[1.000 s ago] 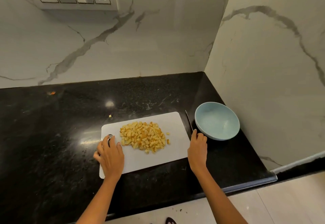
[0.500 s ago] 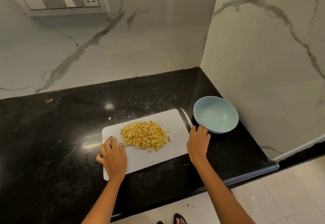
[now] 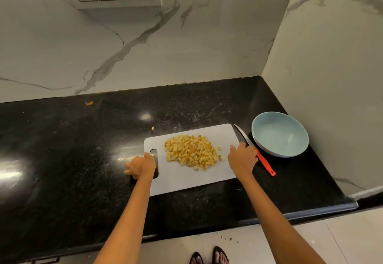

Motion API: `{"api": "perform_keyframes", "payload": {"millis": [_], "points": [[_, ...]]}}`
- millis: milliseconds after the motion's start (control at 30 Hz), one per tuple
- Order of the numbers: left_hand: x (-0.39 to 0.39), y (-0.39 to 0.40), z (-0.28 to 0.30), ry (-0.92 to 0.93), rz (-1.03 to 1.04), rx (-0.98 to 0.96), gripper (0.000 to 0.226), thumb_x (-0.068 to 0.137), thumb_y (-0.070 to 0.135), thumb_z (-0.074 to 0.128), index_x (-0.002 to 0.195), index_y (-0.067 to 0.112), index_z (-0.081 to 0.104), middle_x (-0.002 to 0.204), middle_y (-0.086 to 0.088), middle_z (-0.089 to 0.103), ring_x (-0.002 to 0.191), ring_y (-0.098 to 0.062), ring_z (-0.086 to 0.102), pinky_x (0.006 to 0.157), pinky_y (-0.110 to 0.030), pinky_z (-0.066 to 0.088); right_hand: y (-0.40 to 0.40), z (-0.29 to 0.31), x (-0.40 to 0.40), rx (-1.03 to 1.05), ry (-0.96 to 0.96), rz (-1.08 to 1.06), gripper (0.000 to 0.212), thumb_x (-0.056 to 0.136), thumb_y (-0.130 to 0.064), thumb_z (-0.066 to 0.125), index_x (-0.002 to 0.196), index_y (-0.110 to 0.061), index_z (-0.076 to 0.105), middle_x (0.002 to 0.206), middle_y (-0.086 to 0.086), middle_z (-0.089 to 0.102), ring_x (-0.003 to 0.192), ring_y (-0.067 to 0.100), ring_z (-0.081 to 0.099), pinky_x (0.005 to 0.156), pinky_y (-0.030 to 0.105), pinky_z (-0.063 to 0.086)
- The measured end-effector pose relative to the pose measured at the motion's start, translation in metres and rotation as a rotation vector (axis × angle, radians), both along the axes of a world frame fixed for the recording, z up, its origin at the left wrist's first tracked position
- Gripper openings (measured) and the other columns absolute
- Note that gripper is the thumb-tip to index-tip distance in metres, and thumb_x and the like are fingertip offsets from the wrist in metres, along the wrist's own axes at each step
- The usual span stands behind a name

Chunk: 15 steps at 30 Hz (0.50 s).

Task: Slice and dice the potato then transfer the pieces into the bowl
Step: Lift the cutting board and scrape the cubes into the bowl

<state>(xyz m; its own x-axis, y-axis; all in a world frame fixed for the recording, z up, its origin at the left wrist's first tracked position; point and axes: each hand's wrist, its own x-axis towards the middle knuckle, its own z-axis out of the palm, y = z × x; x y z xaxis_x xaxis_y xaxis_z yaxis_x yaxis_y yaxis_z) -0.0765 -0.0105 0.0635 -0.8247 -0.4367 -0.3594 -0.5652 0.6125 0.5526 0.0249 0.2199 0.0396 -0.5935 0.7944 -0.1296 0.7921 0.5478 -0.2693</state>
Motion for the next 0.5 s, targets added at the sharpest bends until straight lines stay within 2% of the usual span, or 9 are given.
{"api": "perform_keyframes", "payload": {"millis": [100,167,233,300,333,400,500], "points": [[-0.002,-0.003,0.002,-0.079,0.012,-0.003,0.05,0.096,0.038,0.044,0.116,-0.007,0.053,0.133,-0.024,0.037,0.123,-0.037,0.032,0.099,-0.044,0.034,0.001,-0.001,-0.001,0.004,-0.012,0.0,0.045,0.099,-0.04,0.037,0.127,-0.006,0.044,0.131,0.021,0.044,0.12,0.032,0.041,0.095,0.042,0.038],[-0.004,-0.008,0.001,-0.077,-0.009,0.12,0.053,0.094,0.042,0.047,0.116,-0.006,0.053,0.125,-0.024,0.05,0.115,-0.036,0.047,0.096,-0.043,0.042,0.001,-0.002,0.0,0.007,-0.016,0.005,0.045,0.099,-0.042,0.036,0.127,-0.007,0.044,0.131,0.02,0.044,0.12,0.031,0.041,0.094,0.04,0.038],[-0.004,-0.012,0.005,-0.052,-0.006,0.446,0.048,0.092,0.043,0.051,0.111,-0.002,0.055,0.103,-0.018,0.063,0.09,-0.031,0.063,0.078,-0.042,0.054,0.001,-0.002,0.002,0.022,-0.023,0.012,0.045,0.099,-0.042,0.034,0.127,-0.008,0.044,0.13,0.019,0.045,0.119,0.031,0.041,0.094,0.04,0.038],[0.004,-0.013,0.017,-0.075,-0.042,0.64,0.037,0.094,0.04,0.05,0.102,0.005,0.056,0.09,-0.014,0.063,0.07,-0.025,0.063,0.055,-0.033,0.052,0.0,-0.003,0.003,0.057,-0.013,0.051,0.046,0.099,-0.043,0.034,0.127,-0.009,0.045,0.13,0.017,0.046,0.12,0.03,0.041,0.094,0.04,0.037],[0.009,-0.012,0.02,-0.075,-0.056,0.68,0.034,0.094,0.038,0.05,0.1,0.006,0.057,0.085,-0.014,0.062,0.062,-0.021,0.06,0.046,-0.028,0.048,-0.001,-0.006,0.003,0.047,0.04,0.089,0.046,0.099,-0.043,0.035,0.127,-0.009,0.047,0.13,0.016,0.047,0.12,0.029,0.041,0.095,0.039,0.036],[0.021,-0.009,0.023,-0.034,-0.037,0.724,0.034,0.093,0.036,0.054,0.094,0.003,0.059,0.075,-0.012,0.059,0.048,-0.017,0.051,0.036,-0.02,0.042,-0.01,-0.005,0.002,-0.126,0.257,0.197,0.048,0.098,-0.039,0.04,0.131,-0.005,0.046,0.134,0.015,0.048,0.124,0.028,0.042,0.102,0.037,0.031],[0.036,-0.011,0.023,0.028,-0.017,0.763,0.036,0.089,0.038,0.058,0.084,0.003,0.059,0.07,-0.011,0.058,0.048,-0.018,0.052,0.035,-0.02,0.045,-0.036,0.011,0.002,-0.384,0.525,0.428,0.051,0.097,-0.041,0.044,0.137,-0.008,0.043,0.137,0.008,0.048,0.127,0.021,0.042,0.109,0.033,0.029]]}}
